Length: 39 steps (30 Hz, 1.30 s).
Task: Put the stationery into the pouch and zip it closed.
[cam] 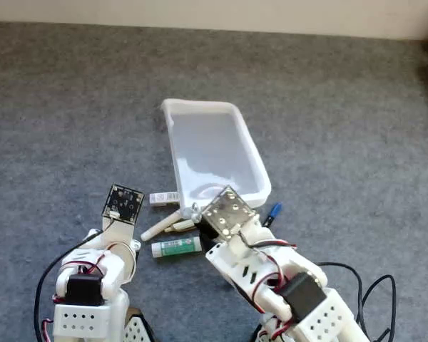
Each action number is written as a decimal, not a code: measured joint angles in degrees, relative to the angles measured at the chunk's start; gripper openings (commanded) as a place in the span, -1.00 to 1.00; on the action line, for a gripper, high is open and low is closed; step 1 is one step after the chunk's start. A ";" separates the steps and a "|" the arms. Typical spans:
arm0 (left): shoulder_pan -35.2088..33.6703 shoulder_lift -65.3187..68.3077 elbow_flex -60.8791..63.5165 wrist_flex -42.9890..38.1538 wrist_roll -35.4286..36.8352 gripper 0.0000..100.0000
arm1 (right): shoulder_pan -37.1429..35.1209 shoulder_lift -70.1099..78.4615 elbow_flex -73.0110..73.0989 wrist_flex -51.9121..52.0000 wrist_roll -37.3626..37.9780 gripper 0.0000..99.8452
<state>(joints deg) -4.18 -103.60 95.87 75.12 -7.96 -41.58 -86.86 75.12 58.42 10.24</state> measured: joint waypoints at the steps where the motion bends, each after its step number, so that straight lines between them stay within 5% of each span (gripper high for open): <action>1: 0.00 0.00 0.00 0.00 0.00 -0.99 | 0.00 -1.58 0.70 0.00 -0.26 -0.99; 21: 0.00 0.00 0.00 0.00 0.00 -0.99 | 3.16 -17.32 5.10 0.00 -0.35 -0.99; 39: 4.57 -0.53 -19.52 -4.84 0.00 -0.98 | 3.34 -17.41 5.10 0.00 -0.35 -0.99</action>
<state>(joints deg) 0.40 -104.13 76.35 70.29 -7.96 -38.24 -104.26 80.22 58.42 9.89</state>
